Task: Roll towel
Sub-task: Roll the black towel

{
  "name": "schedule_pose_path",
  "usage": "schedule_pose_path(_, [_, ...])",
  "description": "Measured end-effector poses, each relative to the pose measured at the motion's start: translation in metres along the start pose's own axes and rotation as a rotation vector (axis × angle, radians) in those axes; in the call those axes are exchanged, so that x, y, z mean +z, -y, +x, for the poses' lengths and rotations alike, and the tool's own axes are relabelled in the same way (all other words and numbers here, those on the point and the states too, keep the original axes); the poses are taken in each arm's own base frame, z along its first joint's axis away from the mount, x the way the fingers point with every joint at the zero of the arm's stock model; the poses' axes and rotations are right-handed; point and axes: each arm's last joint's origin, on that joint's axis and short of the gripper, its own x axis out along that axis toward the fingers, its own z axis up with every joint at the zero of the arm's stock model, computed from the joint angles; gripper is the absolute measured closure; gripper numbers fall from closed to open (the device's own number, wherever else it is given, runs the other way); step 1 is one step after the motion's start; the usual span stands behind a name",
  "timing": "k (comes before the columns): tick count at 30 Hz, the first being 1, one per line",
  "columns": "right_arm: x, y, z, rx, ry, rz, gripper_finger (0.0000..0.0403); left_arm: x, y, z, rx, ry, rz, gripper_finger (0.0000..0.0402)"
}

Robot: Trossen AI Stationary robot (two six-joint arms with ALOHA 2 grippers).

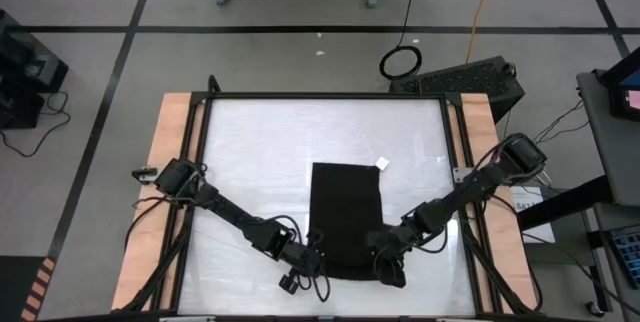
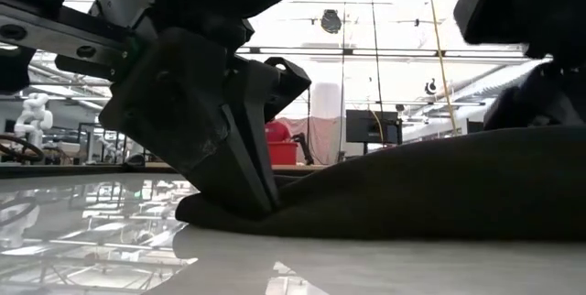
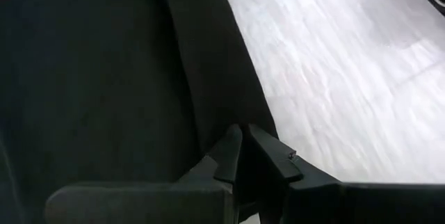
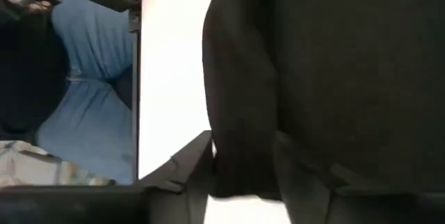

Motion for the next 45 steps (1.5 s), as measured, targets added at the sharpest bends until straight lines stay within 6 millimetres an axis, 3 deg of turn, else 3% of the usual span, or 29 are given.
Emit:
schedule_pose_path(7, [-0.010, -0.019, -0.029, -0.063, 0.083, -0.144, 0.0226, -0.002, -0.005, 0.001, -0.018, -0.014, -0.046, 0.0371])
schedule_pose_path(12, [-0.021, -0.042, -0.036, -0.071, 0.215, -0.370, 0.0225, -0.003, -0.010, 0.000, -0.039, -0.012, -0.076, 0.0371])
schedule_pose_path(18, [-0.038, -0.063, -0.016, -0.098, 0.322, -0.643, 0.0225, -0.003, -0.015, 0.000, -0.052, -0.009, -0.089, 0.0371])
schedule_pose_path(25, [-0.049, -0.053, 0.018, -0.158, 0.243, -0.663, 0.0226, -0.004, -0.018, 0.000, -0.049, -0.009, -0.098, 0.0371])
schedule_pose_path(32, [-0.050, -0.054, 0.039, -0.199, 0.191, -0.719, 0.0239, -0.004, -0.022, 0.000, -0.078, -0.009, -0.132, 0.0371])
schedule_pose_path(45, [-0.054, -0.044, 0.043, -0.294, 0.157, -0.648, 0.0243, -0.005, -0.023, 0.000, -0.102, -0.014, -0.135, 0.0372])
